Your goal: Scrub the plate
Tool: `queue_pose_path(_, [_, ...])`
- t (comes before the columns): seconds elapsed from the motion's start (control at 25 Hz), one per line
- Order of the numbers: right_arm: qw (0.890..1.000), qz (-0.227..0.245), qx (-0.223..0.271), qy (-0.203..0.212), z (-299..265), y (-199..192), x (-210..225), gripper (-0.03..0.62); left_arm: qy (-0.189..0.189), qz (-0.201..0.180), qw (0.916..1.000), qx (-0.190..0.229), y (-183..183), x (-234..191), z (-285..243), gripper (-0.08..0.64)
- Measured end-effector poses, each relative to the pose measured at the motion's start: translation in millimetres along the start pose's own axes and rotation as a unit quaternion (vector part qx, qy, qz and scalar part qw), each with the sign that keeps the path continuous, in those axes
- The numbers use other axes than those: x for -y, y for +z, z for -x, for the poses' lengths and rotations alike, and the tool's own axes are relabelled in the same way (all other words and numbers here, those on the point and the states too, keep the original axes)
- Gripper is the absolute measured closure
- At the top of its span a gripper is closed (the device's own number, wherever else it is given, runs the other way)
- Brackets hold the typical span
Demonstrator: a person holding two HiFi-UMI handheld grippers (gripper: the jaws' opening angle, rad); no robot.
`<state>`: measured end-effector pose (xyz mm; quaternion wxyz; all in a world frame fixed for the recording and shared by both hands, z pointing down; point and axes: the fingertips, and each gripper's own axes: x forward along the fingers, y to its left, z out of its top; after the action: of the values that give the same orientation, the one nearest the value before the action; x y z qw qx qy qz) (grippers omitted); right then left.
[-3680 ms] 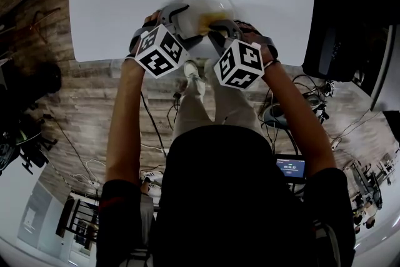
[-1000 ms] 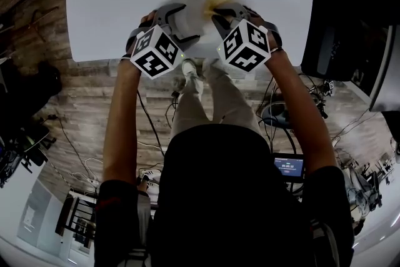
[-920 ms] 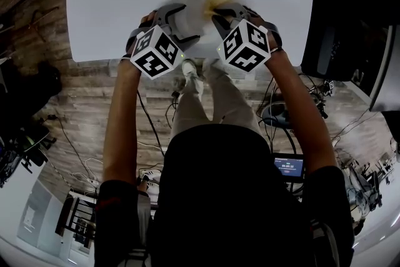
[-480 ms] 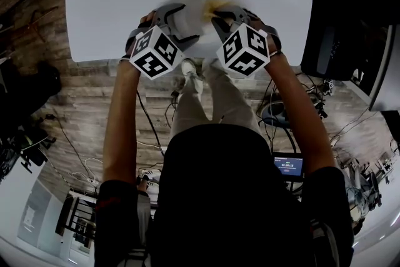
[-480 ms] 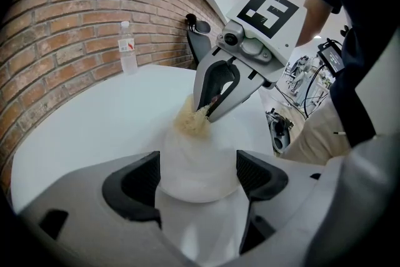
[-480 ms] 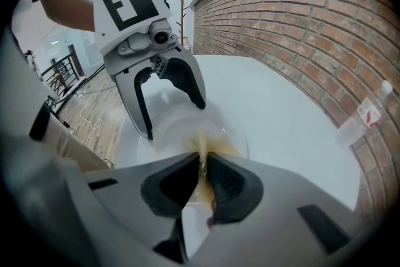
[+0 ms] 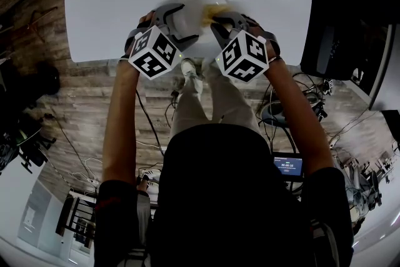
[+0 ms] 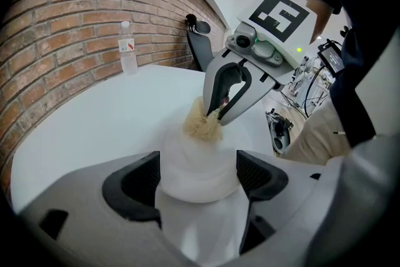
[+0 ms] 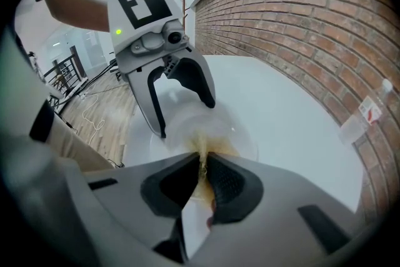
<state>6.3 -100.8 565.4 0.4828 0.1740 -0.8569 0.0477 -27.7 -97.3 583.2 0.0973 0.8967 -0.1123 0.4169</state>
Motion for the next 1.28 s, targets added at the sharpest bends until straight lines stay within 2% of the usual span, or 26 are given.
queue_pose_path(0.64, [1.0,0.014,0.002,0.017,1.3,-1.0,-25.2,0.549,-0.001,0.001,1.0,-0.003,-1.0,-0.7,-1.4,0.195])
queue_pose_path(1.04, [1.0,0.01,0.002,0.018,0.6,-0.2,-25.1,0.549,-0.002,0.0,1.0,0.0,-0.7,-1.6,-0.5,0.195])
queue_pose_path(1.28, [1.0,0.014,0.004,0.013,3.0,1.6,-21.5,0.549,0.019,0.025,0.9995,0.008,3.2,-7.0,-4.1,0.195])
